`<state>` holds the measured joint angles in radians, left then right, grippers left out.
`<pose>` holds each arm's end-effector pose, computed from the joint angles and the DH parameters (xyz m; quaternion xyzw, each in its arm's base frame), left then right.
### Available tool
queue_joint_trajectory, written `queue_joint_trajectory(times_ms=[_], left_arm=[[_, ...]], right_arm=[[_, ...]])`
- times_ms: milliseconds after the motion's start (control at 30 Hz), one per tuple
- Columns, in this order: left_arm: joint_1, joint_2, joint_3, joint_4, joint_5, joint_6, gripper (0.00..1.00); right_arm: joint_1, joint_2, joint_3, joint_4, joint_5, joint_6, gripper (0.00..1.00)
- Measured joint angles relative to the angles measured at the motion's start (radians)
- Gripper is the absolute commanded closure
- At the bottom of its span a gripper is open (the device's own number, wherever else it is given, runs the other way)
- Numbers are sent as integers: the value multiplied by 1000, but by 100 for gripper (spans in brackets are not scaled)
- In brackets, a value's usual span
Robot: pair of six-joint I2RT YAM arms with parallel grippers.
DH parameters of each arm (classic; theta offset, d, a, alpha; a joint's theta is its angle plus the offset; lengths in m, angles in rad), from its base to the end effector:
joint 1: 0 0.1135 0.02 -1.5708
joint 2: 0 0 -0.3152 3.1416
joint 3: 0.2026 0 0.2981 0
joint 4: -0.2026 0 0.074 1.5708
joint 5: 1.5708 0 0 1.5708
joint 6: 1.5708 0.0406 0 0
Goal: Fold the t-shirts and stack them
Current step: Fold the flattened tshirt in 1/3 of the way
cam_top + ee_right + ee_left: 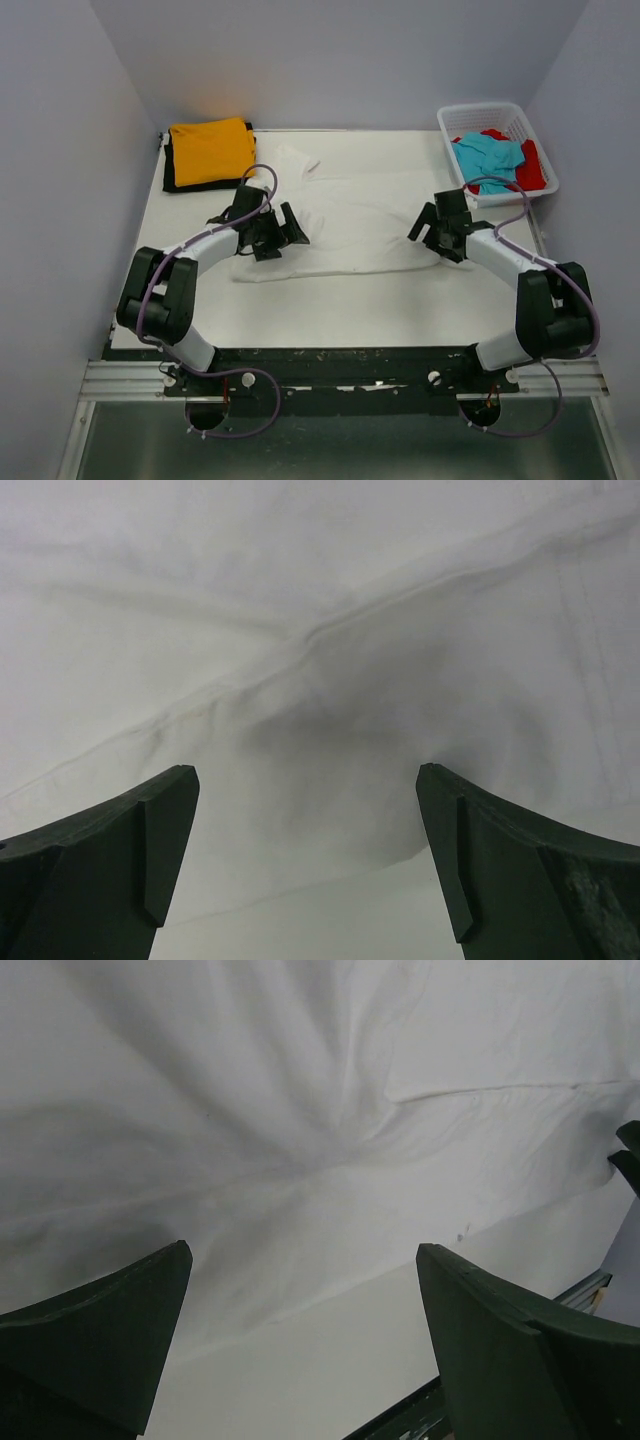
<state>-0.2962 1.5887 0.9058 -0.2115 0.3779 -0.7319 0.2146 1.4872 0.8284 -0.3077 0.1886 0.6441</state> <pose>0.3399 -0.1194 0.2038 -0.1394 0.9181 -0.3145 0.1966 0.3201 0.0620 0.2026 0.2299 0.9227 0.0416 0.3068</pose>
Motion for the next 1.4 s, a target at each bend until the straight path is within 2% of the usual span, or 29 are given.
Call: queue_joint_trajectory(times_ms=[300, 667, 967, 1200, 1400], left_arm=[[0, -16, -95, 54, -15, -10, 2], [-3, -72, -144, 47, -75, -10, 1], [-36, -274, -326, 45, -82, -42, 1], [-153, -444, -431, -9, -163, -126, 1], [-251, -615, -494, -143, -266, -226, 1]], right_arm=[[-13, -48, -72, 99, 60, 24, 0], [-188, -63, -169, 177, 11, 145, 0], [-191, -305, -313, 30, -1, 179, 0], [-197, -500, -383, -118, -14, 238, 0], [-197, -713, -434, -226, -30, 290, 1]])
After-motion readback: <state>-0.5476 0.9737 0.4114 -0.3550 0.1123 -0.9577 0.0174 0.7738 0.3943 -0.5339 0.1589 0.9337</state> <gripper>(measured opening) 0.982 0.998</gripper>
